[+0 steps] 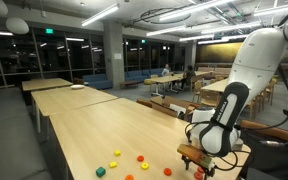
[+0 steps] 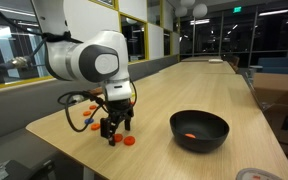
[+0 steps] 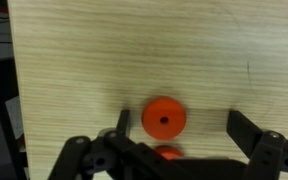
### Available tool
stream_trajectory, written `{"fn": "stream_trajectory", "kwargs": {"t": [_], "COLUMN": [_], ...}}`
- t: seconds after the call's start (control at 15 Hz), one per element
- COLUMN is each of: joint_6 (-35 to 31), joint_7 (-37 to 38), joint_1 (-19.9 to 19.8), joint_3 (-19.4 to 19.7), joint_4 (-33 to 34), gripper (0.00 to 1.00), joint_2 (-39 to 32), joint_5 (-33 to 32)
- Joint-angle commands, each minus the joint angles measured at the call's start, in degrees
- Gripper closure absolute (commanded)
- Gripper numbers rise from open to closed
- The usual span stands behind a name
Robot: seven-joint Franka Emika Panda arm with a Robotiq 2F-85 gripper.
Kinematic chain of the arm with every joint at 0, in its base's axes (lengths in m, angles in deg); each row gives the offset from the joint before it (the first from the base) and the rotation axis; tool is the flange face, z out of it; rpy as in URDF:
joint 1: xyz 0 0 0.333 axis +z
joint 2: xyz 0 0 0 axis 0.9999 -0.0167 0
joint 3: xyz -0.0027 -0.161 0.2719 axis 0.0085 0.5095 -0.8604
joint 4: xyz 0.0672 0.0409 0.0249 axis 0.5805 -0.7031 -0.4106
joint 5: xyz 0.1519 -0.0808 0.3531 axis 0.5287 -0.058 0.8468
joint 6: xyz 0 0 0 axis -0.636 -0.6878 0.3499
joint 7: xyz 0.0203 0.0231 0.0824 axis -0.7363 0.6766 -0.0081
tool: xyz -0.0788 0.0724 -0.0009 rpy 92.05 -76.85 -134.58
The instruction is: Put some of the rings in the bowl
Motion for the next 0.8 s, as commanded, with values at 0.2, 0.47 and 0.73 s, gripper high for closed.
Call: {"fn": "stream_trajectory", "kwargs": {"t": [0.2, 0.47, 0.73], "joint_6": [-1.88, -1.70, -1.94], "joint_7": [1.67, 1.87, 1.54], "joint_1": [3.20, 3.98, 4.18], "joint_3": [2.93, 3.99, 4.35], "joint_4": [-0.90, -0.63, -0.62], "gripper": [0.00, 0.00, 0.00], "joint_2": [0.65, 0.78, 0.92], "joint_5": [-1.49, -2.12, -2.26]}}
